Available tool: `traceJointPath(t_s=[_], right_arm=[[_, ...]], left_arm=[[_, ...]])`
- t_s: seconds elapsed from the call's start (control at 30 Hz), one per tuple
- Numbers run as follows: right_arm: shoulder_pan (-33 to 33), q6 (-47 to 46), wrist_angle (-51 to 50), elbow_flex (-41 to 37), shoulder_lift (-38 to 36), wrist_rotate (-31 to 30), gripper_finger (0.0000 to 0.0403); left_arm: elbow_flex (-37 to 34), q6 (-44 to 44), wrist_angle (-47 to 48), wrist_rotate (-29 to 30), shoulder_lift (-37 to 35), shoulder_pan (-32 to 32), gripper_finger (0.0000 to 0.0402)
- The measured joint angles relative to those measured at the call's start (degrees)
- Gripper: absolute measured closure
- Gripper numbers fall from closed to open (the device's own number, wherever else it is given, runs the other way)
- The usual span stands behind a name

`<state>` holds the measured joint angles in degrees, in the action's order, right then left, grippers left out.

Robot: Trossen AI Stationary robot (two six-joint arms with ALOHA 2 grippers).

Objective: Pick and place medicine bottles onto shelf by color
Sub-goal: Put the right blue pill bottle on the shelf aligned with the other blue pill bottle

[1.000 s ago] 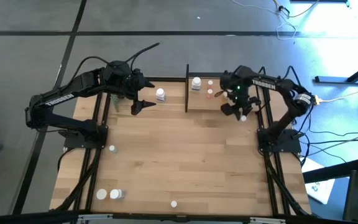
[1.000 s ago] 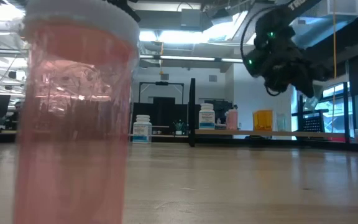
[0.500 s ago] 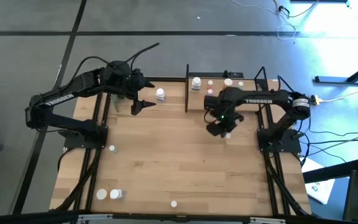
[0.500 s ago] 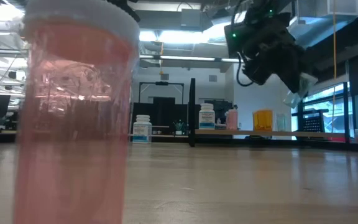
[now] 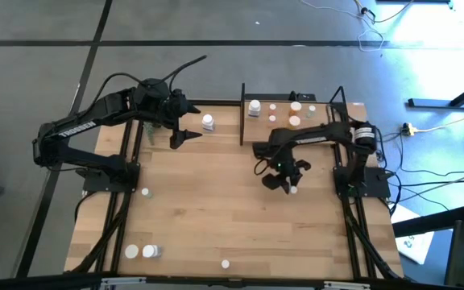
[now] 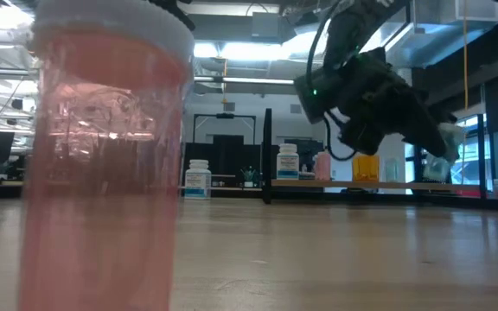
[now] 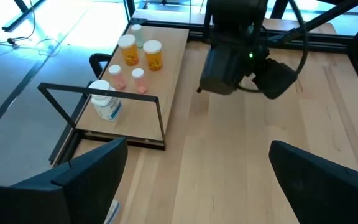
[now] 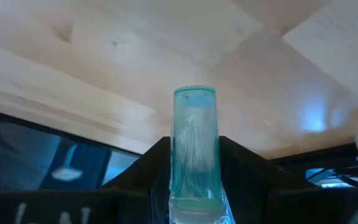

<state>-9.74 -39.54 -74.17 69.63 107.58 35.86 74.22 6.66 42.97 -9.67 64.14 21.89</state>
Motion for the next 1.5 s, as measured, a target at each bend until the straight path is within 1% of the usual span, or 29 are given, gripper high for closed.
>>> traceJointPath(t_s=[0.3,0.4,0.57,0.8,0.87,0.97,1.2,1.37,1.5], right_arm=[[1.4,1.06,-0.24,0.0,6.06,-1.19,0.0271],[1.45,2.6,-0.23,0.0,7.06,-1.28,0.0271],[1.6,6.32,0.62,0.0,7.27,-2.48,0.0271],[1.8,8.48,1.07,0.0,7.27,-1.35,0.0271],[1.8,8.7,1.15,0.0,7.27,-1.7,0.0271],[1.8,8.78,1.13,0.0,7.27,-3.77,0.0271],[1.8,10.12,1.09,0.0,7.27,-2.53,0.0271],[1.8,9.28,1.22,0.0,7.27,-2.59,0.0271],[1.8,10.29,1.25,0.0,7.25,-2.76,0.0271]], left_arm=[[0.0,0.0,0.09,0.0,0.0,0.0,0.0014],[0.0,0.0,0.19,0.0,0.0,0.0,0.0014],[0.0,-0.02,0.26,0.0,0.01,0.0,0.0014],[0.0,-0.02,0.27,0.0,0.0,0.0,0.0014],[0.0,-0.02,0.27,0.0,0.01,0.0,0.0014],[0.0,-0.02,0.27,0.0,0.0,0.0,0.0014],[0.0,-0.02,0.27,0.0,0.0,0.0,0.0014],[0.0,-0.02,0.28,0.0,0.0,0.0,0.0014],[0.0,-0.02,0.44,0.0,0.0,0.0,0.0014]])
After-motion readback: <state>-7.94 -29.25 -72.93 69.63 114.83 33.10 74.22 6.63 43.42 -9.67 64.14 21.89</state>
